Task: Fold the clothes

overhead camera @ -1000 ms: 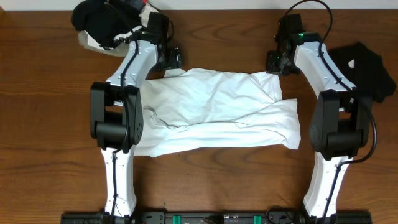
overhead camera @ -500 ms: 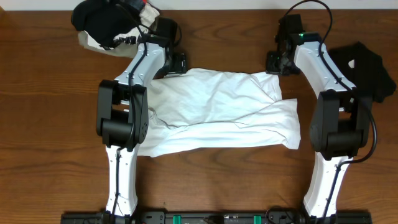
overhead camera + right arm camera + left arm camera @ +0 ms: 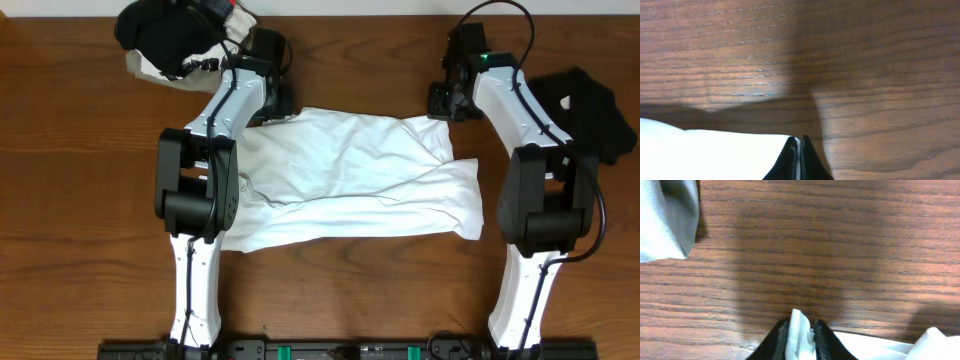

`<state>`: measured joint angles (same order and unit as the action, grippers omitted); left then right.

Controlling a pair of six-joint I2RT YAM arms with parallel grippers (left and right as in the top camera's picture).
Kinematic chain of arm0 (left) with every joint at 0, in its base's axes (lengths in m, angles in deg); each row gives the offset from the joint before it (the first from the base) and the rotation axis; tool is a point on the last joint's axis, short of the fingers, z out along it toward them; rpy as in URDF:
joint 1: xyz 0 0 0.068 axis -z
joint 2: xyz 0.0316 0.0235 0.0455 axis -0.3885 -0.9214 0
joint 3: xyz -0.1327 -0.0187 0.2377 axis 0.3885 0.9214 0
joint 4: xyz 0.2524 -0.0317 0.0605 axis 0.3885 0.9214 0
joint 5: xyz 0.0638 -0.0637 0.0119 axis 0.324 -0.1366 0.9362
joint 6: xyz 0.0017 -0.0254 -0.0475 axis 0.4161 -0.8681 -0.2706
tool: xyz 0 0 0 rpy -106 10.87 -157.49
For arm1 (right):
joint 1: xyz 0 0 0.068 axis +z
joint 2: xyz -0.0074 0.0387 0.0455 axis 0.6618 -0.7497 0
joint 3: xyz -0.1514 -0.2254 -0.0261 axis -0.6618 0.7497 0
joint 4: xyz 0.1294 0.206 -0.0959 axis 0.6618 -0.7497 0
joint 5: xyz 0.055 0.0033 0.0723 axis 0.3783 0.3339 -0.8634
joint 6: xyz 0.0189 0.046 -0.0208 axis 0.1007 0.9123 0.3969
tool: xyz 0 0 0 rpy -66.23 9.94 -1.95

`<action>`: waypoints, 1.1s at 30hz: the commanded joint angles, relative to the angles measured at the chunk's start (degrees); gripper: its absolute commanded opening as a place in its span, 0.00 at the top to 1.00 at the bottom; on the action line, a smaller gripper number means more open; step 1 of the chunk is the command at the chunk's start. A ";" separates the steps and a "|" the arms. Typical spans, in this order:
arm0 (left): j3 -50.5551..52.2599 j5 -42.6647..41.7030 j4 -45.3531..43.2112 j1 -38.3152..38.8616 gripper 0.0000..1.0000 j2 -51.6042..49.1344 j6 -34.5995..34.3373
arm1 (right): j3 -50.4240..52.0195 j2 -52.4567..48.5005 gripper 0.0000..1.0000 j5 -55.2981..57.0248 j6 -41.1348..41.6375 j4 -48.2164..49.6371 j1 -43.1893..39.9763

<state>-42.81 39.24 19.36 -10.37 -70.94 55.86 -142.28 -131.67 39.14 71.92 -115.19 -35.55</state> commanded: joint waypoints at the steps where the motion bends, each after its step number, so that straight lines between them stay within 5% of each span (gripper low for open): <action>1: -0.07 1.16 0.33 -0.31 0.88 -1.01 0.11 | -0.98 -0.22 0.99 0.28 0.63 -0.24 -0.31; 5: -0.07 1.20 0.35 -0.33 0.94 1.11 0.13 | -0.98 -0.22 0.99 0.28 0.66 -0.33 -0.31; 33: -0.07 5.64 6.14 -2.69 0.94 15.13 -1.44 | -0.98 6.64 0.99 0.98 0.66 -2.62 -2.49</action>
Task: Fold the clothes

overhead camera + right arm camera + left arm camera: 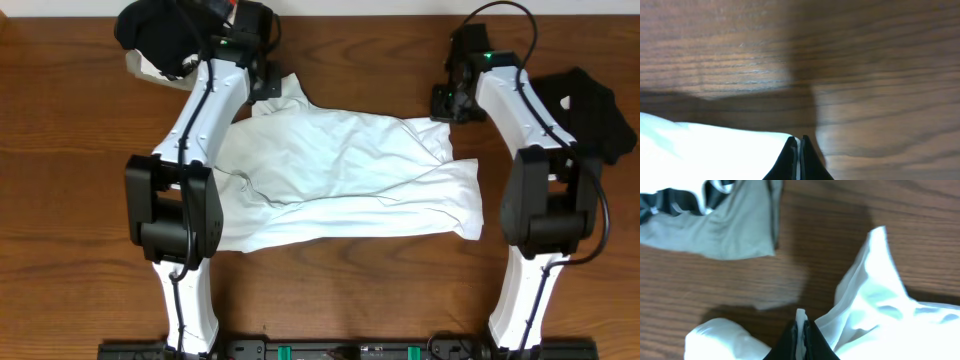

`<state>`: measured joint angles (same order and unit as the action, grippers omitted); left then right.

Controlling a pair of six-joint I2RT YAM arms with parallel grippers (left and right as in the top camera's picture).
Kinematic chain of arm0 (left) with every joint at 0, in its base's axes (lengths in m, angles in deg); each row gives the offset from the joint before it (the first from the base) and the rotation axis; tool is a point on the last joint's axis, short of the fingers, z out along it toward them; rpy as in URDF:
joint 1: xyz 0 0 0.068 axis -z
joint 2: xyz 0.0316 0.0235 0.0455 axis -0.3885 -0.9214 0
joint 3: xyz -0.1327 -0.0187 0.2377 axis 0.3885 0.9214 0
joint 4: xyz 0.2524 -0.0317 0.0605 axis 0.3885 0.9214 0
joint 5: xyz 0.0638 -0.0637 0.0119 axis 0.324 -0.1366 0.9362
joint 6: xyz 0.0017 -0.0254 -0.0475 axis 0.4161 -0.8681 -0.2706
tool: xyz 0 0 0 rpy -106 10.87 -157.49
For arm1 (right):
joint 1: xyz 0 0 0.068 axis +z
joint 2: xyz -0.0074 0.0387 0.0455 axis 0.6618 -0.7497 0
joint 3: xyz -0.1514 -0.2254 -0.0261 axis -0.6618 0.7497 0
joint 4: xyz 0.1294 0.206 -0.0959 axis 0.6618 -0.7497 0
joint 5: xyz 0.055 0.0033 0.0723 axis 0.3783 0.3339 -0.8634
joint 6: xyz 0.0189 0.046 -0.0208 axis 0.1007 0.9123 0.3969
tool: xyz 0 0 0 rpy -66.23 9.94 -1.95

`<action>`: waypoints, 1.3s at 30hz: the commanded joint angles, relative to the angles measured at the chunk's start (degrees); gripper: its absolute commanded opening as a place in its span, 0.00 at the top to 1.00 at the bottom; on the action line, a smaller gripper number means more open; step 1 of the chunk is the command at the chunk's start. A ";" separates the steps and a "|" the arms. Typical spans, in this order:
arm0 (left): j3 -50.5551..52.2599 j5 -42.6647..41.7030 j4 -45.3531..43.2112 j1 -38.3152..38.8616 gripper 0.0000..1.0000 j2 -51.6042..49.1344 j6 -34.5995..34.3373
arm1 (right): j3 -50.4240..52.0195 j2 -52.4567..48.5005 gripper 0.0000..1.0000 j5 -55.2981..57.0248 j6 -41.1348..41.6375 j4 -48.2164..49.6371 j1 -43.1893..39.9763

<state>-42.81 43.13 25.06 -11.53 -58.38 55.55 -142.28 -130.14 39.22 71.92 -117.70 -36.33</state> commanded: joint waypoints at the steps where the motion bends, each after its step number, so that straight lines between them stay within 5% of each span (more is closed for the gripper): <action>1: -0.07 1.75 0.48 -1.92 0.94 2.84 -1.14 | -0.98 5.66 0.99 1.09 0.68 -0.20 -2.03; 19: -0.07 1.68 0.46 -9.70 0.94 8.72 -4.17 | -0.98 7.26 0.99 3.39 0.66 -2.29 -7.15; 39: 0.00 -3.63 9.16 -9.75 0.94 8.76 -8.70 | -0.98 8.39 0.99 2.99 1.49 -2.97 -7.30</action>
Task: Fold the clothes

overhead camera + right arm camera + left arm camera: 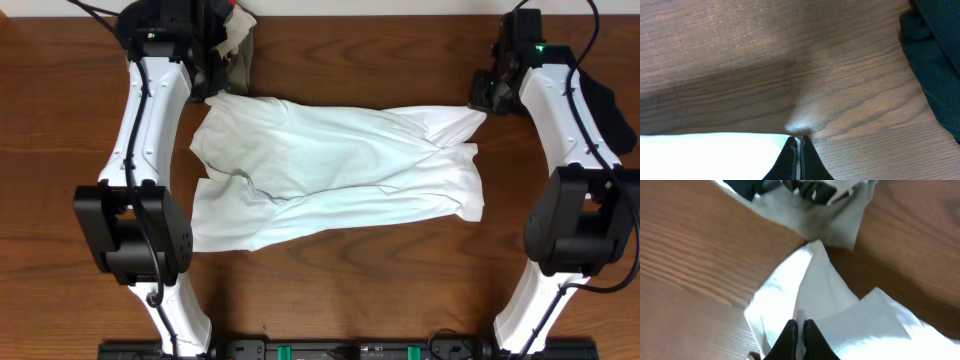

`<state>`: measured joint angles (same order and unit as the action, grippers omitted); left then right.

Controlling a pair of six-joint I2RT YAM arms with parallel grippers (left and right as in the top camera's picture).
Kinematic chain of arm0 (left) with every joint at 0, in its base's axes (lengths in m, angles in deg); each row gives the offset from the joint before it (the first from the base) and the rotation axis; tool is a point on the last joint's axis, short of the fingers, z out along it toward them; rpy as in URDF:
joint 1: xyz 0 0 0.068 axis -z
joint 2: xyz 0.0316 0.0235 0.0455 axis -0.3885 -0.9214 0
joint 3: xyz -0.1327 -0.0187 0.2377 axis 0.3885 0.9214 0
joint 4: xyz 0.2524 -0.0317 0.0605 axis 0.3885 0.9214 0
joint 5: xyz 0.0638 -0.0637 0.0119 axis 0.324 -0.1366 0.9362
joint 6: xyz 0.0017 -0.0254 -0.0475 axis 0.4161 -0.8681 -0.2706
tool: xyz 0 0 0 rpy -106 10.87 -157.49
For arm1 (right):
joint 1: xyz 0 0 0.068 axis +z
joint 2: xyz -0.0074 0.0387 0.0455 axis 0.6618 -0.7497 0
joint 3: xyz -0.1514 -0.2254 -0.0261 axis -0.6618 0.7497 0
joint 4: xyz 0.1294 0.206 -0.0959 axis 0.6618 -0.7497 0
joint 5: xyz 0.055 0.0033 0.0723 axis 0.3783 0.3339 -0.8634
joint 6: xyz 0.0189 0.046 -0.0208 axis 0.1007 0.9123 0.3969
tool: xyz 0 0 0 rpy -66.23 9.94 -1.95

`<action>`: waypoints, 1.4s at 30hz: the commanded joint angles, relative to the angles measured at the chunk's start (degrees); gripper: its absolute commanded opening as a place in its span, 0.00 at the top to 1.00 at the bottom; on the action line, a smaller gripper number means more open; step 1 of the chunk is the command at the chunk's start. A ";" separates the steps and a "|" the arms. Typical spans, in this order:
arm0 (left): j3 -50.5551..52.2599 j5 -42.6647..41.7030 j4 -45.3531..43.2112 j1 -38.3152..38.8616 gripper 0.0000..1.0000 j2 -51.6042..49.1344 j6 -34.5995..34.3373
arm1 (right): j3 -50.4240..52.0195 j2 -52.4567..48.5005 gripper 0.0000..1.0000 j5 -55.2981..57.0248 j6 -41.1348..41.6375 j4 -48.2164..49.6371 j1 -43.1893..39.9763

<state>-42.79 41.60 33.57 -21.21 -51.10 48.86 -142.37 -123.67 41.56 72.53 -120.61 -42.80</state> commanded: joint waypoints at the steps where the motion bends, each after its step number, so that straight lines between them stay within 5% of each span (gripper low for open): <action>1: -0.02 -2.43 0.70 -0.07 0.94 1.49 -1.99 | -0.90 1.92 0.99 0.68 0.87 -0.42 -0.83; 2: -0.02 -2.58 0.68 -0.07 0.94 1.49 -1.99 | -0.90 1.92 0.98 0.74 0.85 -0.83 -0.83; 5: -0.02 -2.60 0.57 -0.07 0.94 1.49 -1.99 | -0.87 1.62 0.69 1.07 0.15 -1.90 -0.90; 11: -0.02 -2.60 0.57 0.31 0.94 1.01 -1.99 | -0.87 1.62 0.63 -6.10 -1.51 -0.52 -0.74; 21: 0.02 -2.62 0.33 0.46 0.94 -0.79 -1.99 | -0.87 -0.79 0.33 -10.93 -4.17 7.45 1.07; 42: 0.04 -3.02 0.31 0.48 0.94 -0.79 -1.99 | -0.87 -12.59 0.38 -6.23 -3.17 13.77 1.20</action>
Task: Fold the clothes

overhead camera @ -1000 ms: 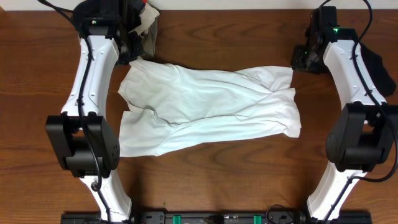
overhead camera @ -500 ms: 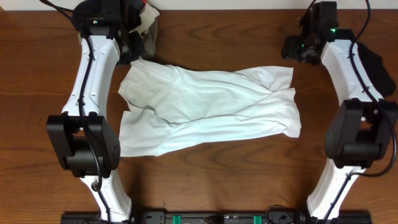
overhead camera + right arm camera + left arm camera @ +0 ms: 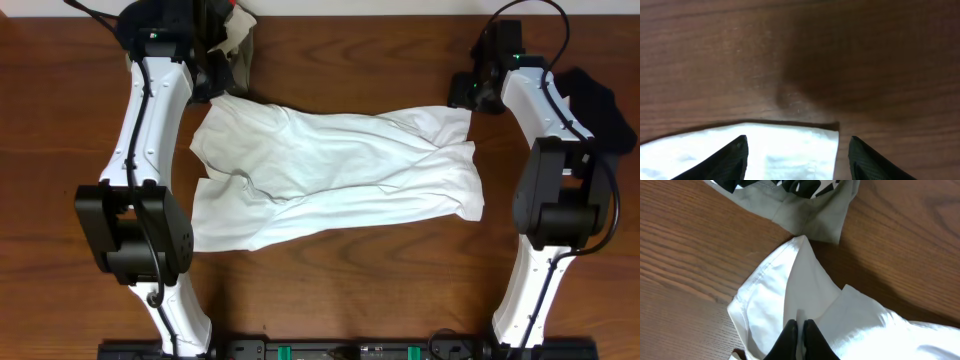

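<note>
A white garment (image 3: 335,175) lies spread and wrinkled across the middle of the wooden table. My left gripper (image 3: 212,88) sits at its far left corner, shut on a pinch of the white cloth (image 3: 799,325). At the far right corner my right gripper (image 3: 470,95) stands open, its fingers (image 3: 730,157) wide apart over the garment's hemmed corner (image 3: 800,150), which lies flat on the wood.
A pile of black, grey and white clothes (image 3: 190,30) sits at the far left corner, its grey edge (image 3: 805,215) just beyond the white corner. A black garment (image 3: 600,100) lies at the right edge by the right arm.
My right gripper has opened and let go of the garment's far right corner, which now lies flat. It shifted slightly left. The left gripper stays shut on the far left corner.
Both grippers were shut on the garment's far corners, close in over a bunched cloth. The left had moved up and left, then both stood farther apart with the garment stretched wide. Now the right has let go; the left holds.
</note>
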`<state>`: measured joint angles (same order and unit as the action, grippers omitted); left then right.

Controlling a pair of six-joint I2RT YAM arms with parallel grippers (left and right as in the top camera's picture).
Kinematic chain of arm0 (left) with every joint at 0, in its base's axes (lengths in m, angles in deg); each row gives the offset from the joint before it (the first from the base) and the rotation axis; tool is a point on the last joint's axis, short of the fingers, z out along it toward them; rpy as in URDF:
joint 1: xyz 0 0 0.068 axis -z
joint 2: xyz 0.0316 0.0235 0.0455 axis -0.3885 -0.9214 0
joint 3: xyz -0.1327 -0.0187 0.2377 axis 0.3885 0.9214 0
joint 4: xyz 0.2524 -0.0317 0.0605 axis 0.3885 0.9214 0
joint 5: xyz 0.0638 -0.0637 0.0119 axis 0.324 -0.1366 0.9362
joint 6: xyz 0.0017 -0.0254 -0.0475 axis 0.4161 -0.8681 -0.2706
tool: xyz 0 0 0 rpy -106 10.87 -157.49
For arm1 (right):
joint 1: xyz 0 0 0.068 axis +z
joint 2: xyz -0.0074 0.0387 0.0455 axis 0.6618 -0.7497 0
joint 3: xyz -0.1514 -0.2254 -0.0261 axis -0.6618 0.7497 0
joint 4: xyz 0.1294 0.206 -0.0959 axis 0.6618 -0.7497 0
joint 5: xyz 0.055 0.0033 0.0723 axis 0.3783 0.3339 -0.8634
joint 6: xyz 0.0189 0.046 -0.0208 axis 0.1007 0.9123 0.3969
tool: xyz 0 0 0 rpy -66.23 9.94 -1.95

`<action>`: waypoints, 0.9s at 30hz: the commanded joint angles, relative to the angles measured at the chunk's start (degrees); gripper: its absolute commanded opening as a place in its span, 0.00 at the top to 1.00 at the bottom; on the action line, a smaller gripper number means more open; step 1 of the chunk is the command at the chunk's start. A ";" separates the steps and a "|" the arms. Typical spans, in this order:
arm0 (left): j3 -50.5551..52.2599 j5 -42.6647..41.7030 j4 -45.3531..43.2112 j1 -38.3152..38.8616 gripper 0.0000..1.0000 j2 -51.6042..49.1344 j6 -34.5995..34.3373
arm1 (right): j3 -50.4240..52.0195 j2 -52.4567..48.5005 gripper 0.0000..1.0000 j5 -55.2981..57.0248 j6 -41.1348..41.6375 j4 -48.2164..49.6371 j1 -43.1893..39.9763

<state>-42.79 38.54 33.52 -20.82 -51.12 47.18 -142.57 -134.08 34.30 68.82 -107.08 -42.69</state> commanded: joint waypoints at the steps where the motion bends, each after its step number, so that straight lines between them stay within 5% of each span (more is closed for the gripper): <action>1: 0.04 0.04 0.44 0.09 0.94 -0.76 -0.31 | -0.68 -2.89 0.38 1.05 0.81 0.63 1.09; 12: 0.04 0.04 0.85 0.07 0.94 -0.76 -0.28 | -0.68 -5.14 0.46 1.03 2.29 1.88 0.90; 22: 0.04 0.04 0.74 0.07 0.94 -0.76 -0.26 | -0.94 -5.11 0.94 1.03 3.76 1.57 0.87; 27: 0.04 0.04 -0.83 0.07 0.94 -0.76 -0.28 | -3.45 -5.03 0.99 1.03 3.78 -0.24 0.76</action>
<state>-42.81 38.54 33.06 -20.82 -51.12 47.18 -143.46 -137.95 35.14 72.36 -106.54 -42.71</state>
